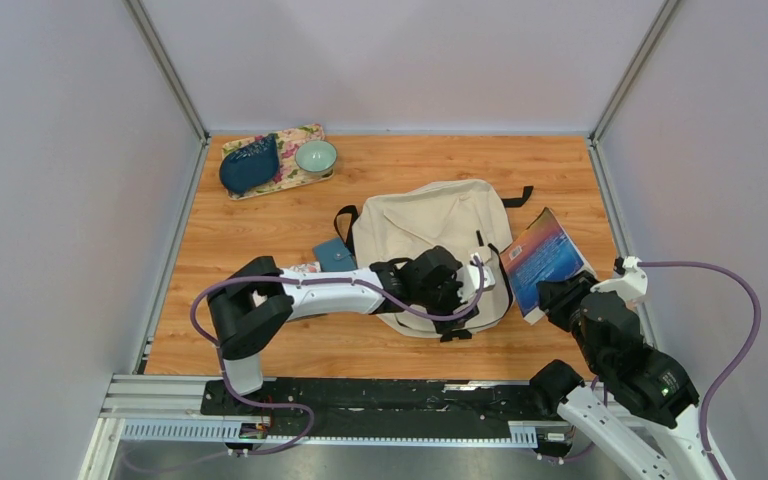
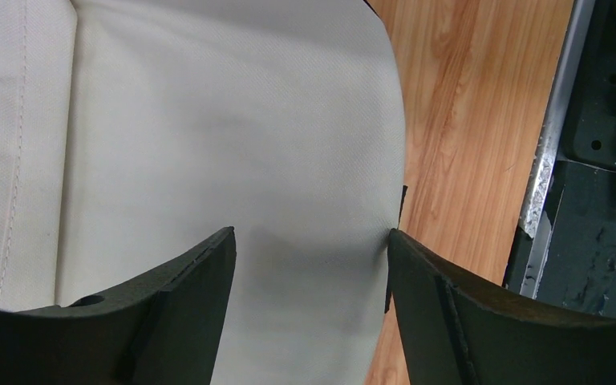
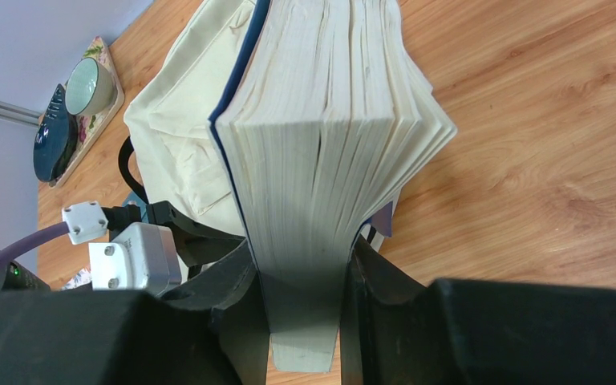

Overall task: Pack the student bag
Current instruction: Place the book in the student bag.

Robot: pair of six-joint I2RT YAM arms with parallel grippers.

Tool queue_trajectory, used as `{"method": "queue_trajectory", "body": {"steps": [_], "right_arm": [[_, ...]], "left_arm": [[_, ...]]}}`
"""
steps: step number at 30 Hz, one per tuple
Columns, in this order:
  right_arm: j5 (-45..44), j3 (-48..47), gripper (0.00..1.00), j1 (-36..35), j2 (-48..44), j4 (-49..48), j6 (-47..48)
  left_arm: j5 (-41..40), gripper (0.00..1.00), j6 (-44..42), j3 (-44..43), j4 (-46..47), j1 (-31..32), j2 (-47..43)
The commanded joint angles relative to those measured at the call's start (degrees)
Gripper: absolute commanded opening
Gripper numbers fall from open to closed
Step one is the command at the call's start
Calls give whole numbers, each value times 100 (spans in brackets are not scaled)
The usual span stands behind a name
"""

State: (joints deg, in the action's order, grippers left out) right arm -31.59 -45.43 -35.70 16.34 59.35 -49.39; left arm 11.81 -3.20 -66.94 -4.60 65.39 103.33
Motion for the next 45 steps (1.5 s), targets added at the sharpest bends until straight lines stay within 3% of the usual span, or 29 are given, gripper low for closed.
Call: {"method": "queue_trajectory", "body": {"steps": [1,4,5,7,11,13,14,25,31,45], "right_arm": [[-383,-221,0,-16,-96,-1092,-10],[-348,-212,0,-7,-69,-1136,-1],[-339,-203,0,-7,-69,-1145,-10],[-321,-194,0,-16,-60,-1145,-10],[-312,-177,0,-7,-78,-1154,-36],[-304,-168,0,-16,-104,-1154,-27],[-295,-168,0,-7,-113,-1145,-36],[-347,-265,0,-7,-350,-1040,16],[-531,-589,0,-7,-439,-970,254],[-374,-1047,0,-24,-148,-978,597]], "left_arm": [[5,75,-163,-215,135,62,91],[-39,65,-189,-206,117,88,100],[-65,56,-172,-206,117,88,100],[-83,47,-189,-188,117,97,91],[-65,19,-172,-179,144,97,82],[-118,11,-163,-153,144,97,56],[-161,0,-163,-153,144,89,38],[-1329,0,-93,76,434,71,-384],[-1428,0,284,-241,240,10,-322],[-1023,0,1444,532,740,-711,-1025]]}}
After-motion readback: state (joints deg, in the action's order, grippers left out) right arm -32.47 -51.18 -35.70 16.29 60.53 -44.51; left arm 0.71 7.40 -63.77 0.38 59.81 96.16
